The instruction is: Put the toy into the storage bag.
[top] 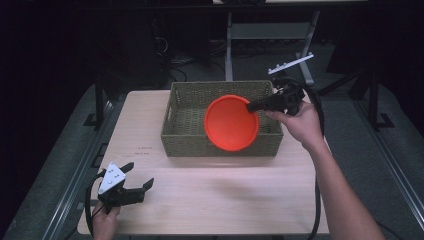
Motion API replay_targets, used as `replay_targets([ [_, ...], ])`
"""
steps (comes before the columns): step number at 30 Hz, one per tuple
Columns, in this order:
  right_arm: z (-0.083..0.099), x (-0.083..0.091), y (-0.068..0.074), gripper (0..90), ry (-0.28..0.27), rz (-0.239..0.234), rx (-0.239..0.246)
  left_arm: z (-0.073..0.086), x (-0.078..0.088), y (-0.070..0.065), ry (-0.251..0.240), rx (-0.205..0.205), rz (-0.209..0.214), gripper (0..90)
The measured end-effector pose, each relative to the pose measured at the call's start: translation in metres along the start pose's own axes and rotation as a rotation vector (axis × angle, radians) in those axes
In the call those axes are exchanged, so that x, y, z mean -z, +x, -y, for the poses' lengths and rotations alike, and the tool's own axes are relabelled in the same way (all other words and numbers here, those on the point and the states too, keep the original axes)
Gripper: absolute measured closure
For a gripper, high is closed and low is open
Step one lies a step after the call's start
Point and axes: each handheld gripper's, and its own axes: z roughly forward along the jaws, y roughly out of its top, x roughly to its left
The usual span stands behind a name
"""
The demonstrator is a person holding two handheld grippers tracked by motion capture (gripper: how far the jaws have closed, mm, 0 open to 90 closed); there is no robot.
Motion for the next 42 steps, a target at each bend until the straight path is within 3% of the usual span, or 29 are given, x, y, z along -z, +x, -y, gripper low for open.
replay_targets([
  [19, -0.025, -0.006, -0.017, 82.1, -0.01, 0.029, -0.039, 0.0, 0.0, 0.0, -0.005, 0.001, -0.003, 12.9],
  [42, -0.032, -0.014, -0.044, 82.1, -0.026, 0.065, -0.111, -0.001, -0.001, 0.0, -0.014, 0.015, -0.005, 12.9],
])
